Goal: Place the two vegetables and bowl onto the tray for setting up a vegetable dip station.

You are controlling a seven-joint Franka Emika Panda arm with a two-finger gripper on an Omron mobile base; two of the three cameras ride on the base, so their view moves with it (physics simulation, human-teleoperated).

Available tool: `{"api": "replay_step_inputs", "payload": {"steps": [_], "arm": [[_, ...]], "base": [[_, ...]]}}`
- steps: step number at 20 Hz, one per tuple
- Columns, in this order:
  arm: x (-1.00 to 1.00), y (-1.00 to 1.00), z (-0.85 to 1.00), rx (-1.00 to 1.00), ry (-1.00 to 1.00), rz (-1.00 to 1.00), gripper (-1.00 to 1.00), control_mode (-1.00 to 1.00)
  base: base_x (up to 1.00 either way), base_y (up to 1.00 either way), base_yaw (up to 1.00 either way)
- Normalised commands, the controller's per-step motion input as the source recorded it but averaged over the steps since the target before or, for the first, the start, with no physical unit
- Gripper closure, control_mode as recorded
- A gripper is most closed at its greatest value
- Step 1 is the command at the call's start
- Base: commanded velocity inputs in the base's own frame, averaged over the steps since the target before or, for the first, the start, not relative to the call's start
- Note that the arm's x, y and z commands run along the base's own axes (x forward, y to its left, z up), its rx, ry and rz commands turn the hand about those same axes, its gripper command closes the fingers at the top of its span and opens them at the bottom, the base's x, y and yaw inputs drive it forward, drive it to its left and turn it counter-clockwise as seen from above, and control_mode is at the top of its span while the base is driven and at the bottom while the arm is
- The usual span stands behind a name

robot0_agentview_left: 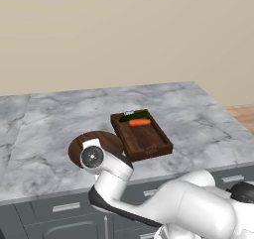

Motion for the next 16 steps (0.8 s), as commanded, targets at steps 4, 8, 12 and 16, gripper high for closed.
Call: {"api": "replay_step_inputs", "payload": {"steps": [4,8,12,16], "arm": [[0.14,0.01,-0.14,0.0,0.0,0.0,-1.0,-1.0],[0.0,0.02,-0.25,0.0,-0.02,0.0,-1.0,-1.0],[0.0,0.0,-0.25,0.0,-0.01,0.0,-1.0,-1.0],[0.06,0.0,-0.13,0.0,0.0,0.0,-1.0,-1.0]], "base": [[0.0,0.0,0.0],[0.0,0.0,0.0],[0.0,0.0,0.0],[0.0,0.0,0.0]]}}
